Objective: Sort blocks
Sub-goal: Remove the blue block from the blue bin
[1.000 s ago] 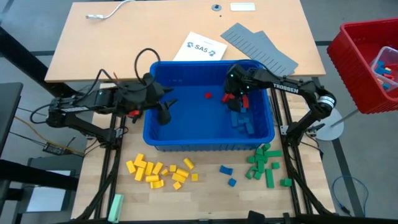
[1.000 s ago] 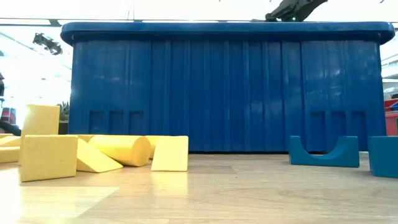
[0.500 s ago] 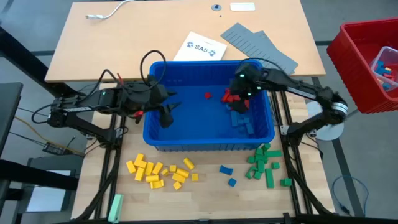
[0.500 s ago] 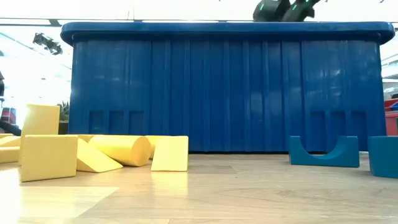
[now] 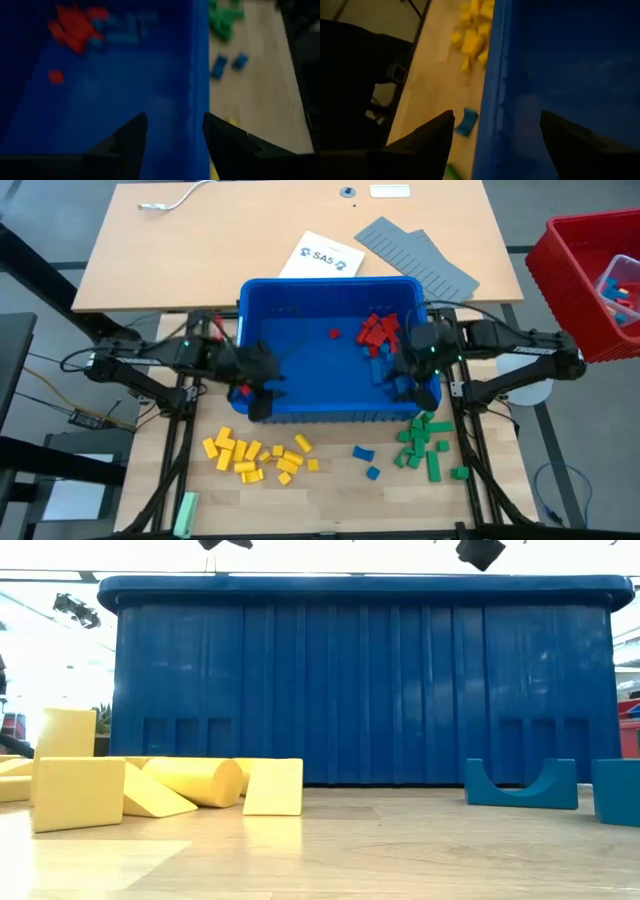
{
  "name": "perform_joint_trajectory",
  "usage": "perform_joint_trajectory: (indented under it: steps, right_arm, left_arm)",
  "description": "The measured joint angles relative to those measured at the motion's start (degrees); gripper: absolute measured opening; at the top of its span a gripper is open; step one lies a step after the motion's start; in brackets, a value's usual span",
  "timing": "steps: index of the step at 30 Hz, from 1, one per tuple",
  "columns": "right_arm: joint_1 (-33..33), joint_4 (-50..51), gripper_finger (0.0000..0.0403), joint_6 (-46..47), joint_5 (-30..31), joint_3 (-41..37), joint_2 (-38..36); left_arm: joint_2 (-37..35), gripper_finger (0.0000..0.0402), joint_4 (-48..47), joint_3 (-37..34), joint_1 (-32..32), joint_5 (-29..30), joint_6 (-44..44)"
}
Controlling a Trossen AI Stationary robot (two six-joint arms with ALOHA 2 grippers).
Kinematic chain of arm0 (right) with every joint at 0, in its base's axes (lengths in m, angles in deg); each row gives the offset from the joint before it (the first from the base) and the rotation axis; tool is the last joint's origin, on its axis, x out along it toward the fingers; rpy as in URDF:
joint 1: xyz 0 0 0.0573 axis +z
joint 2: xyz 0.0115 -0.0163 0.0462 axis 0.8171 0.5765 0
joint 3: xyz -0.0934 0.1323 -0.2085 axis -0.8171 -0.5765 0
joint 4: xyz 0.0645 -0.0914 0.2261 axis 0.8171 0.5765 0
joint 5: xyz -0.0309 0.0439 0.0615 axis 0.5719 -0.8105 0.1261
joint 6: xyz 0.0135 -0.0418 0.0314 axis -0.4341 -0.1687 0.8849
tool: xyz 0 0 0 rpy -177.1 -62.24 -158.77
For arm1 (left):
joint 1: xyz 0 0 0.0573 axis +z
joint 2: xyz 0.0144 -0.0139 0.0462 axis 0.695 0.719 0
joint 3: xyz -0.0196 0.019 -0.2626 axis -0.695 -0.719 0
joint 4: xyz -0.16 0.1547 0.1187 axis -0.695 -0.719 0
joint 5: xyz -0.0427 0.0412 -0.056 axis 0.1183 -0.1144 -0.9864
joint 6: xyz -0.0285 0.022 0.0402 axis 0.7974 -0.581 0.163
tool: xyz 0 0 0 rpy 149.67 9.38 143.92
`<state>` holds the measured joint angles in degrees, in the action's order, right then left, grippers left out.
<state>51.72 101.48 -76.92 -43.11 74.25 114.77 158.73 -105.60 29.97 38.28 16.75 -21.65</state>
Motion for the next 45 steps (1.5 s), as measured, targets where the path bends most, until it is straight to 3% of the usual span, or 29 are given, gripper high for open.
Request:
perform_joint_trajectory:
  steps: [7, 15, 23, 29, 35, 45]
  right_arm:
    - [10.9, 4.2, 0.0265, 9.8, 10.1, 0.0, 0.8]
    - [15.8, 6.8, 0.0256, 11.7, 18.0, 0.0, 3.4]
    - [17.5, 7.8, 0.0250, 12.1, 16.7, 0.0, 7.9]
    - [18.8, 10.7, 0.0244, 13.8, 22.4, 0.0, 10.8]
    - [18.8, 13.2, 0.0237, 14.7, 25.6, 0.0, 11.9]
    - [18.4, 12.7, 0.0204, 13.4, 25.7, -1.9, 13.1]
  left_arm:
    - [3.1, 0.0202, -2.7, 0.0, -5.6, -1.9, 3.8]
    - [3.2, 0.0202, -4.9, 0.0, -6.0, -2.1, 2.2]
    - [5.7, 0.0202, -12.7, 0.0, -6.9, -0.5, 3.7]
    - [8.3, 0.0202, -13.1, 0.0, -7.7, 3.0, 4.1]
    - [12.5, 0.0202, -13.2, 0.0, -7.7, 2.7, 2.9]
    - [18.9, 0.0189, -13.0, 0.0, -7.3, -1.2, 0.7]
